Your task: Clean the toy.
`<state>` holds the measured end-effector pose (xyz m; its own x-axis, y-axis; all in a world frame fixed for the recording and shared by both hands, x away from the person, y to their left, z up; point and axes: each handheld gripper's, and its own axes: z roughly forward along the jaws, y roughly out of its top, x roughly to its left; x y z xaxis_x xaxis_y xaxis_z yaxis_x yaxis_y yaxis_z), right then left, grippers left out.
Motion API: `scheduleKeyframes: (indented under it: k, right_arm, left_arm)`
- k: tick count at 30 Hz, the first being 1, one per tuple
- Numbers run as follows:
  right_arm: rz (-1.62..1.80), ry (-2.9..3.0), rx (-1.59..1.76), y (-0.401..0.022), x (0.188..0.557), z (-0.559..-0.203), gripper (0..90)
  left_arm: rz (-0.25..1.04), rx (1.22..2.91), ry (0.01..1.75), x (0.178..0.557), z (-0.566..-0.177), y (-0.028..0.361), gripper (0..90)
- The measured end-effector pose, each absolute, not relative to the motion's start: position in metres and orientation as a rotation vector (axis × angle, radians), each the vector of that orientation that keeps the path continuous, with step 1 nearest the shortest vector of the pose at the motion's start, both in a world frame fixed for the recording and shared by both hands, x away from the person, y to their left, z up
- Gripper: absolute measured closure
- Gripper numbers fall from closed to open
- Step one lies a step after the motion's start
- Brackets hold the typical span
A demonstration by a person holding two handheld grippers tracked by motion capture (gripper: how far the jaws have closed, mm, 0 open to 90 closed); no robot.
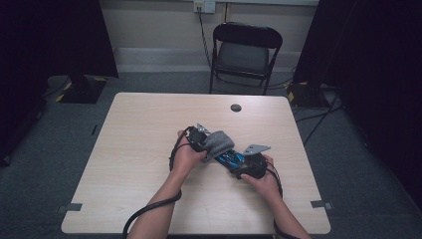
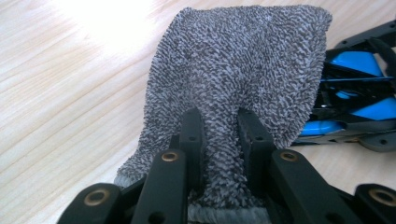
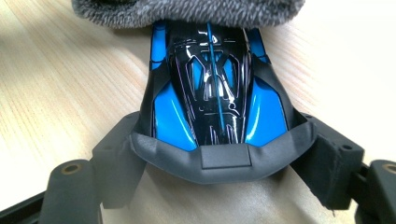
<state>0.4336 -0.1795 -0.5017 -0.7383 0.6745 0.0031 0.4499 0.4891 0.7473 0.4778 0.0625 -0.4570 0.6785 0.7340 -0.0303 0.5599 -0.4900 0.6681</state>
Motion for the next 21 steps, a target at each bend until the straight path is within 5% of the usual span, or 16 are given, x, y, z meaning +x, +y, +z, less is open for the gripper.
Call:
scheduleKeyframes:
  k: [21]
  right_arm:
    - [1.101,2.446,0.952,-0.179,0.434,-0.502,23.6]
  left_arm:
    - [0.341,2.19,1.082,0.49,-0.469,0.079,74.8]
